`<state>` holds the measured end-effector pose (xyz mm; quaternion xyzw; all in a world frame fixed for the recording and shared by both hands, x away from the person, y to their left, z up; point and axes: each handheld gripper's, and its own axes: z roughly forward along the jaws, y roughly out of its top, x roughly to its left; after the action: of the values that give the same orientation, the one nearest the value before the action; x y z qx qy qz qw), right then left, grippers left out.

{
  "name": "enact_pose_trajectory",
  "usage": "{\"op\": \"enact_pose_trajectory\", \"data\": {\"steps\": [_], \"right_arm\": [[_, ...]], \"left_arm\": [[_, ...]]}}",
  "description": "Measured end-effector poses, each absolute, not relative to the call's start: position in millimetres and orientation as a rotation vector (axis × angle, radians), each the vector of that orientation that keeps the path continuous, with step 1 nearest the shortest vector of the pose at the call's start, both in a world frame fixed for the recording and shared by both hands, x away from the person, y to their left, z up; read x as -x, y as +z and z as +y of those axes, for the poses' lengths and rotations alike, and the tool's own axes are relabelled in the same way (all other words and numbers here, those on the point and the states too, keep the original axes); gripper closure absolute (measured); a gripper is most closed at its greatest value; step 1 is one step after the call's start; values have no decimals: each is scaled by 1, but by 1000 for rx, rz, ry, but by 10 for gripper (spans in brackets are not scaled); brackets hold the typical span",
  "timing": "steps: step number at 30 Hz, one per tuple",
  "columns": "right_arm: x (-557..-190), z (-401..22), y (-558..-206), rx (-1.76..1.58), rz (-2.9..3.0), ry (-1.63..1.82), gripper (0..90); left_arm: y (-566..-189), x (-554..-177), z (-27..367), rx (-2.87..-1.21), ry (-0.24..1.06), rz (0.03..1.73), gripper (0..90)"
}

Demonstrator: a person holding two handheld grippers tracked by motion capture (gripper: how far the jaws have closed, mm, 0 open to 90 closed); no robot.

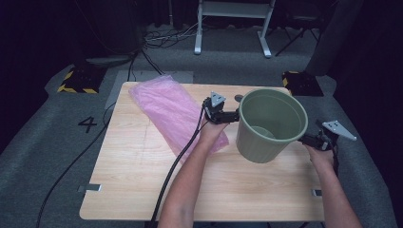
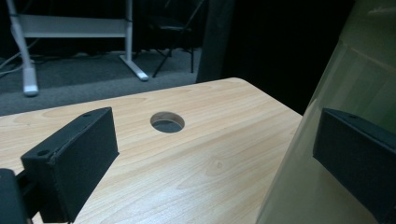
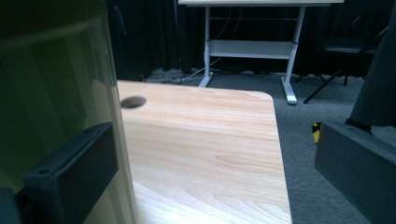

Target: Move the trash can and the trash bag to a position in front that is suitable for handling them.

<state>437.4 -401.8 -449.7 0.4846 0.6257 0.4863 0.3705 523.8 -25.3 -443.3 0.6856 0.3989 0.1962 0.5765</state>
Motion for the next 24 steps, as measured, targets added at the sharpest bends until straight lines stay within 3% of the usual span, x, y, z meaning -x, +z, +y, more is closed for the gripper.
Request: {"op": "enact_pose_trajectory", "data": {"steps": [13, 20, 24], "right_arm": [[-424, -394, -450, -1140, 1683, 1302, 3], [-404, -383, -449, -1106, 1733, 1325, 12], [-390, -371, -444, -1078, 1765, 1283, 62]], "left_arm": [[-439, -508, -7, -1666, 425, 894, 1], [-440, -476, 10, -1660, 403, 900, 4], [-441, -461, 23, -1675, 404, 878, 3]]}}
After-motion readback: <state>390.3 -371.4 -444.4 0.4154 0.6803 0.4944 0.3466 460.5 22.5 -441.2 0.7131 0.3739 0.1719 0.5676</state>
